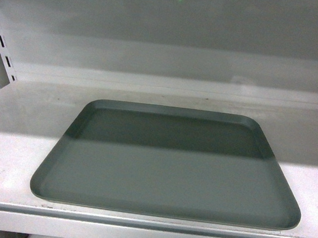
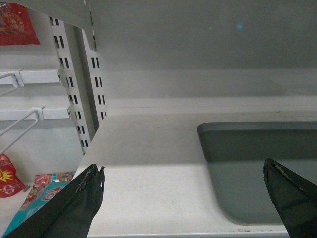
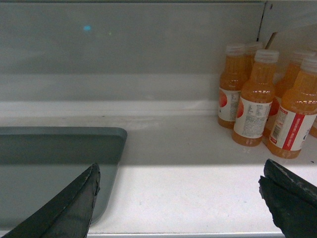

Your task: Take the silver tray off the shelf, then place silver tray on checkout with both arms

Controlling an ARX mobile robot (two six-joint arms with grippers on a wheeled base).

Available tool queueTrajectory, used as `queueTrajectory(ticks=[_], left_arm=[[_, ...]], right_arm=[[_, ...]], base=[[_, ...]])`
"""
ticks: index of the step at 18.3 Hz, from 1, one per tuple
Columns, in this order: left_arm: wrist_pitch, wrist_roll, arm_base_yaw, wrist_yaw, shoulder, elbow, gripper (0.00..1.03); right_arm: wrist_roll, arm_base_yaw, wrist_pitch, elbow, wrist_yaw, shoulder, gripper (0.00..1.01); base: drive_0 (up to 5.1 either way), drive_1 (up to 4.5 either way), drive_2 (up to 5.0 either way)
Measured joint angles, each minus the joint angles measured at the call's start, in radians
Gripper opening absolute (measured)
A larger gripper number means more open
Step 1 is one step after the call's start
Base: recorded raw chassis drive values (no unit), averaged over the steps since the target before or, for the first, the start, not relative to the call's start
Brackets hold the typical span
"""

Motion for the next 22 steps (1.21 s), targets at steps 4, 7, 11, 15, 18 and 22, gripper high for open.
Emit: queueTrajectory(ticks=[4, 7, 11, 15, 18, 22], left_arm=[[0.000, 0.000, 0.000, 0.000, 0.000, 0.000, 0.98], [-0.316, -0.056, 0.004, 0.015, 0.205, 0.141, 0.98], [-0.229, -0.079, 0.040, 0.052, 0.352, 0.167, 0.98], [0.127, -0.072, -0.042, 0.069, 0.677, 0.167, 0.98], [0.416, -0.058, -0.084, 0.079, 1.022, 0.224, 0.98], [0.658, -0.018, -0.118, 0.071, 1.435, 0.402, 0.98]], right_arm=[[0.000, 0.000, 0.000, 0.000, 0.000, 0.000, 0.98], [0.035, -0.017, -0.103, 0.028, -0.062, 0.032, 0.98], [0.142, 0.003, 0.065, 0.053, -0.148, 0.308, 0.98], [0.122, 0.004, 0.491, 0.064, -0.187, 0.760, 0.98], [0.092, 0.006, 0.794, 0.169, -0.188, 1.162, 0.98], [0.072, 0.055, 0.890, 0.340, -0.169, 1.548, 0.98]], base=[[0.0, 0.00, 0.0], [0.0, 0.00, 0.0], [0.0, 0.00, 0.0], [0.0, 0.00, 0.0], [0.0, 0.00, 0.0], [0.0, 0.00, 0.0]])
